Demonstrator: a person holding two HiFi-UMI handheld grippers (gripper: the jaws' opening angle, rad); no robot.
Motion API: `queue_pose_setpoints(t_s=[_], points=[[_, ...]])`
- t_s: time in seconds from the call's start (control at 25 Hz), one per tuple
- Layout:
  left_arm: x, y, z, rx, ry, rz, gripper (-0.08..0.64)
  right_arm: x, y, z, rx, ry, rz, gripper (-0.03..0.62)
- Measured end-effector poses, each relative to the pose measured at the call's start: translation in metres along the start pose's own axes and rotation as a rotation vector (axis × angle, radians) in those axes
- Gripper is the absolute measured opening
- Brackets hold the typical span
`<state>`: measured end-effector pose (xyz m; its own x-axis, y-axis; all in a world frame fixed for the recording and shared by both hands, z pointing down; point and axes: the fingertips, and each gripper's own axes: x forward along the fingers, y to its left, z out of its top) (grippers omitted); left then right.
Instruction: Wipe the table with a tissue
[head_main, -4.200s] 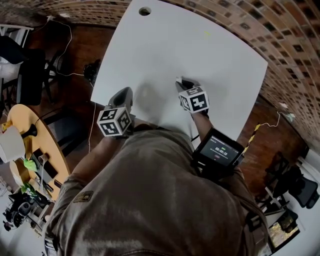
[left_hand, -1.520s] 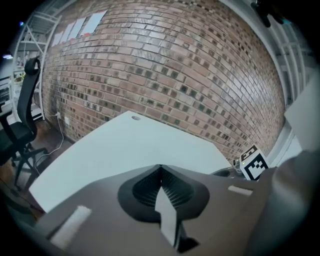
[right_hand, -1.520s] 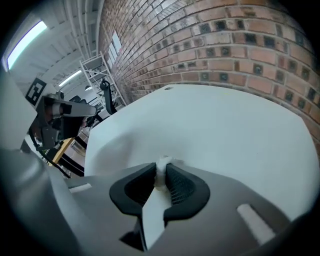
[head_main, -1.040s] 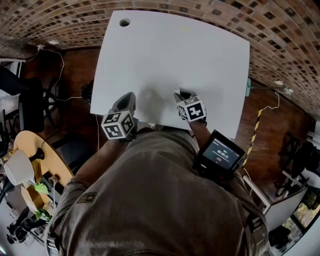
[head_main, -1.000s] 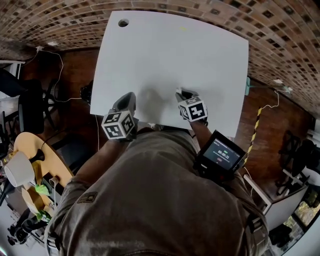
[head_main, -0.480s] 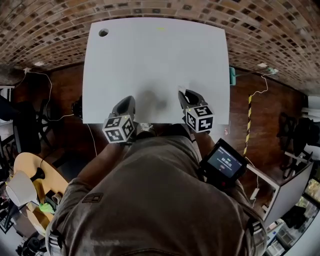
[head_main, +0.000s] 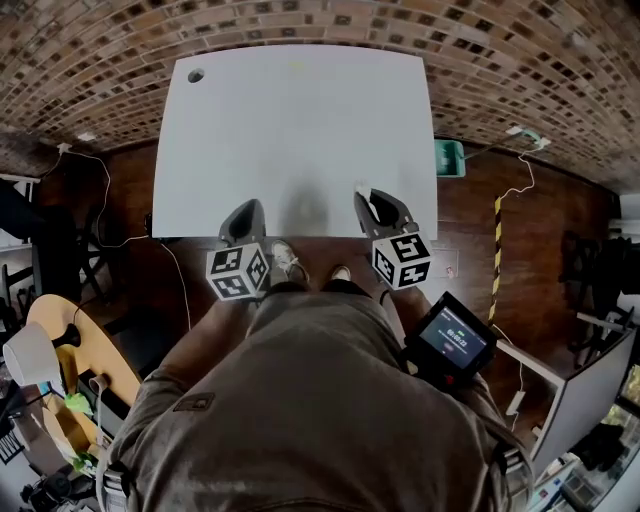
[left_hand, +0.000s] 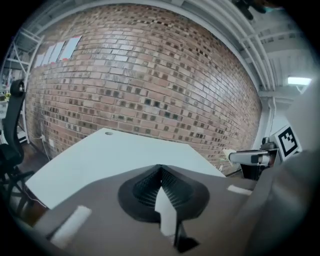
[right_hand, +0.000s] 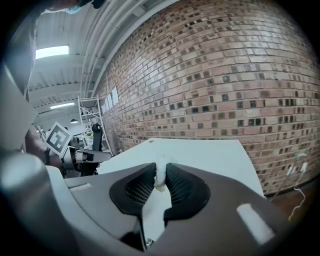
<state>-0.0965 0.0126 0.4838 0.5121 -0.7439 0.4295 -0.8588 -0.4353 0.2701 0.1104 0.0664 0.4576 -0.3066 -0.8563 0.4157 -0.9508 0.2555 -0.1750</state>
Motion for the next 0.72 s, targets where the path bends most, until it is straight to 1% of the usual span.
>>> queue_pose_setpoints(t_s=[0.16, 0.28, 0.4, 0.52, 0.72], points=[[-0.023, -0.026, -0.01, 0.063, -0.019, 0.069, 0.002, -0.04, -0.007, -0.008, 0.007, -0.026, 0.021, 0.071], [-0.042, -0.041, -0.014, 0.082, -0.035, 0.095, 0.002, -0.062, -0.007, -0.012, 0.009, -0.041, 0.044, 0.071], [-0.054, -0.051, -0.015, 0.093, -0.053, 0.098, 0.002, -0.074, -0.003, -0.011, -0.001, -0.058, 0.06, 0.071], [-0.064, -0.055, -0.019, 0.091, -0.049, 0.095, 0.002, -0.082, 0.002, -0.009, -0.002, -0.073, 0.062, 0.069], [-0.062, -0.066, -0.012, 0.08, -0.055, 0.069, 0.002, -0.086, 0.003, -0.002, 0.008, -0.093, 0.059, 0.067]])
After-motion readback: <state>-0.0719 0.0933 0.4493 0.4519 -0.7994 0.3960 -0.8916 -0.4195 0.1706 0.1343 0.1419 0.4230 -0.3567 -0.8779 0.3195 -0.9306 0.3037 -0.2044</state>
